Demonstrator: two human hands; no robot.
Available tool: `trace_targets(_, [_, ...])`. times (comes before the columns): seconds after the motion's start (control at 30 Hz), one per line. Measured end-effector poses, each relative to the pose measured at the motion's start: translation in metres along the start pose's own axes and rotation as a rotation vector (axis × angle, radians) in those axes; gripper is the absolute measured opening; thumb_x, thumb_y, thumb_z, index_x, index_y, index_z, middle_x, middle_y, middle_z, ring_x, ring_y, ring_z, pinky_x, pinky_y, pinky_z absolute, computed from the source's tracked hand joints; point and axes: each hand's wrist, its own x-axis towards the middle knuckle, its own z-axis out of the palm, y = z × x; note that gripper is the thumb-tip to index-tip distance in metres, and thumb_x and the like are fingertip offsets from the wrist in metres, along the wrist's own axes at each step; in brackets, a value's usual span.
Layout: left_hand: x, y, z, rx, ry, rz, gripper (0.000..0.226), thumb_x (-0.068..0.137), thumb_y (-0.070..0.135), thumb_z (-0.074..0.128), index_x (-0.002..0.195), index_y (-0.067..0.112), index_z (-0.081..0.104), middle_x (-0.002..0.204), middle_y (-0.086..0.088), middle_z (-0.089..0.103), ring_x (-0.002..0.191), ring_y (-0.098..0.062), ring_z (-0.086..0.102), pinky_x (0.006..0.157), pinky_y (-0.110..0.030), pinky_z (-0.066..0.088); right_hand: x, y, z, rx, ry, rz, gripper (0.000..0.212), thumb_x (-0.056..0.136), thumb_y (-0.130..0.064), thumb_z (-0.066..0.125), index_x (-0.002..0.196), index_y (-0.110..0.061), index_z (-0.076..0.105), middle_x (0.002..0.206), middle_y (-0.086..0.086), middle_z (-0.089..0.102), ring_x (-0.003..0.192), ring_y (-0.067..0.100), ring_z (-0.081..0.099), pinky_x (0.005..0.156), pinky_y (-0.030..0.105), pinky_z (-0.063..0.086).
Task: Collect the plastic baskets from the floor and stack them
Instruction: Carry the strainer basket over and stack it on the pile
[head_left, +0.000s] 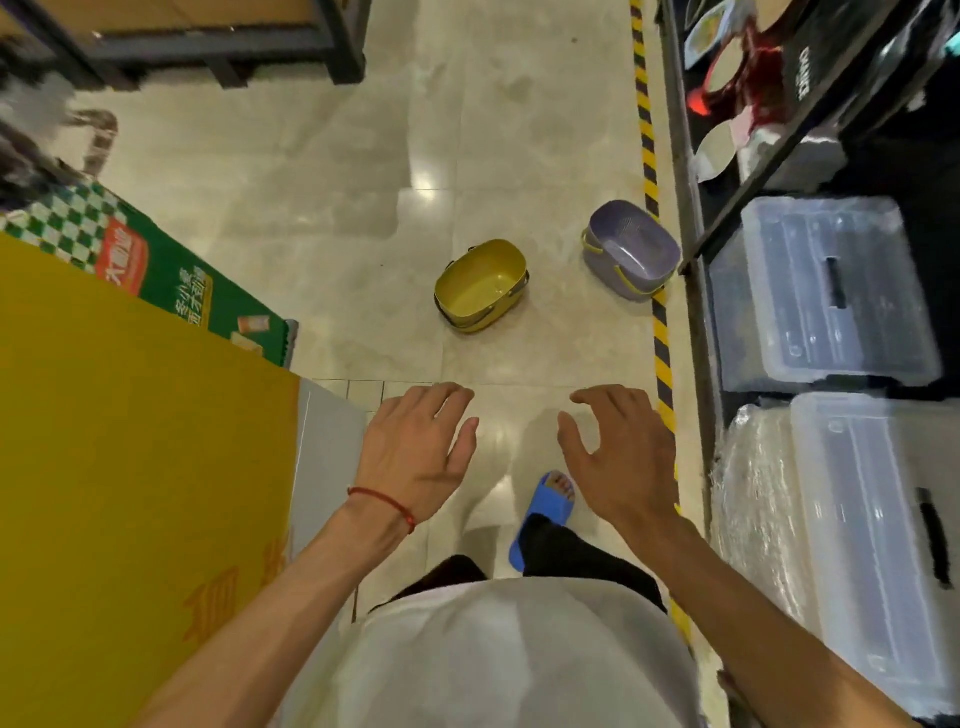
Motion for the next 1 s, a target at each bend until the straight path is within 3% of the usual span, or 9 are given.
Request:
trace_targets(0.3, [0.131,-0.004,0.003,0.002,0.004,-0.191,0.035,0.101,0.037,0.046,0.127,0.021,0.062,0.125,0.002,0.064,0.105,-0.022,0.058,0.082,-0.036,0.044,0.163,0.034,-0.003,-0.084,-0.092,-0.181,0.021,0.091,-0.029,0.068,0.105,-0.014,0.071,0.105,0.001,0.069,0.098,0.022,0.059,0.079,0.036,0.045])
trace_targets(0.53, [0.246,-0.052,0.023,-0.031,0.045,-0.259,0.031,0.1,0.035,0.048,0.122,0.019,0.062,0.117,0.001,0.065,0.094,-0.024,0.06,0.075,-0.038,0.046,0.3,0.045,0.027,-0.142,-0.149,-0.226,0.022,0.092,-0.029,0.068,0.107,-0.013,0.071,0.107,0.002,0.068,0.1,0.024,0.059,0.082,0.038,0.045])
trace_targets(0.8, [0.353,-0.103,0.027,-0.046,0.07,-0.329,0.031,0.101,0.035,0.048,0.12,0.017,0.065,0.115,0.001,0.066,0.095,-0.024,0.06,0.075,-0.037,0.042,0.441,0.041,0.071,-0.172,-0.2,-0.257,0.024,0.094,-0.03,0.065,0.107,-0.01,0.072,0.107,0.005,0.069,0.103,0.027,0.058,0.087,0.038,0.041])
trace_targets(1.0, [0.41,-0.123,0.049,-0.063,-0.012,-0.426,0.033,0.1,0.036,0.043,0.119,0.019,0.064,0.116,0.0,0.067,0.095,-0.025,0.061,0.075,-0.037,0.044,0.513,0.048,0.105,-0.184,-0.315,-0.269,0.025,0.094,-0.028,0.065,0.107,-0.009,0.071,0.109,0.008,0.068,0.102,0.031,0.059,0.089,0.041,0.043])
